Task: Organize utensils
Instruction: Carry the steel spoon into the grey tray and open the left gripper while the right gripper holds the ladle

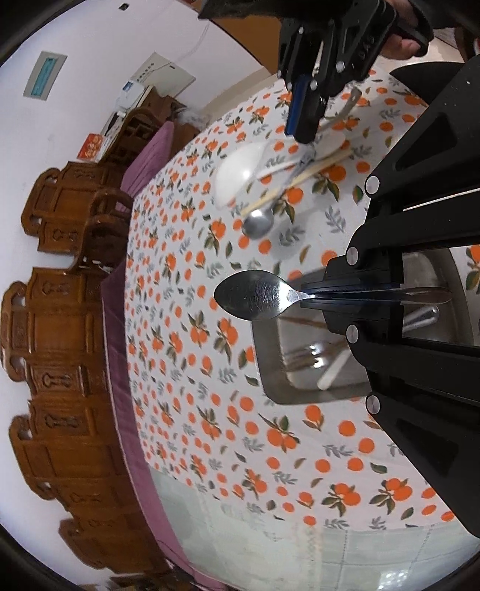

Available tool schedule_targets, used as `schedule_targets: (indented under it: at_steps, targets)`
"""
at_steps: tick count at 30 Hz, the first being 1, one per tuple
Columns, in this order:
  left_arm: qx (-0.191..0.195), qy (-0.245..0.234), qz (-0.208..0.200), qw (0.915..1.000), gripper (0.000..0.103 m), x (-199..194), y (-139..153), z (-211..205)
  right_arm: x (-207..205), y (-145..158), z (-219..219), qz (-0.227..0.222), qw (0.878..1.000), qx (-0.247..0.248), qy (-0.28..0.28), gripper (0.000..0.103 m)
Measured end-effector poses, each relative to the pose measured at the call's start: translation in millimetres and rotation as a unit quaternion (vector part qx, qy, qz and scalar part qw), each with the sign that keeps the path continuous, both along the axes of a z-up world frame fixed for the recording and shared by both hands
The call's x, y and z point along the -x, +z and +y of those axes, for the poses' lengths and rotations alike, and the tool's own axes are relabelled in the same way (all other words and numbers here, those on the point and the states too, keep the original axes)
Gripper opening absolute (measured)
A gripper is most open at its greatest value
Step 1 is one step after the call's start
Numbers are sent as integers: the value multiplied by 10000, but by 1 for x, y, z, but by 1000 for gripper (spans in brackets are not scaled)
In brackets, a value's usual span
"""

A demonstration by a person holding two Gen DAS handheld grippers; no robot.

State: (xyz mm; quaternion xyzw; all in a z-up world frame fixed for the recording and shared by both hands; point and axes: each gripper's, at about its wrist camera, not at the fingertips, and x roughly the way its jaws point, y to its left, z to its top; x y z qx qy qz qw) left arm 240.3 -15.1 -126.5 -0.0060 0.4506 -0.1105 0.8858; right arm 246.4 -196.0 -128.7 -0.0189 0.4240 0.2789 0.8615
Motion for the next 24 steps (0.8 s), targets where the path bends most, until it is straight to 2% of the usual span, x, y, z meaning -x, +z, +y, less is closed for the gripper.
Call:
schedule_targets:
  at_steps: [15, 24]
  targets:
    - [-35, 335, 630, 9974, 2, -15, -65, 22, 6, -5, 11, 120, 9999, 96, 54, 11]
    - [-132, 371, 874, 9954, 2, -23, -89, 25, 6, -8, 13, 160, 9998, 139, 61, 11]
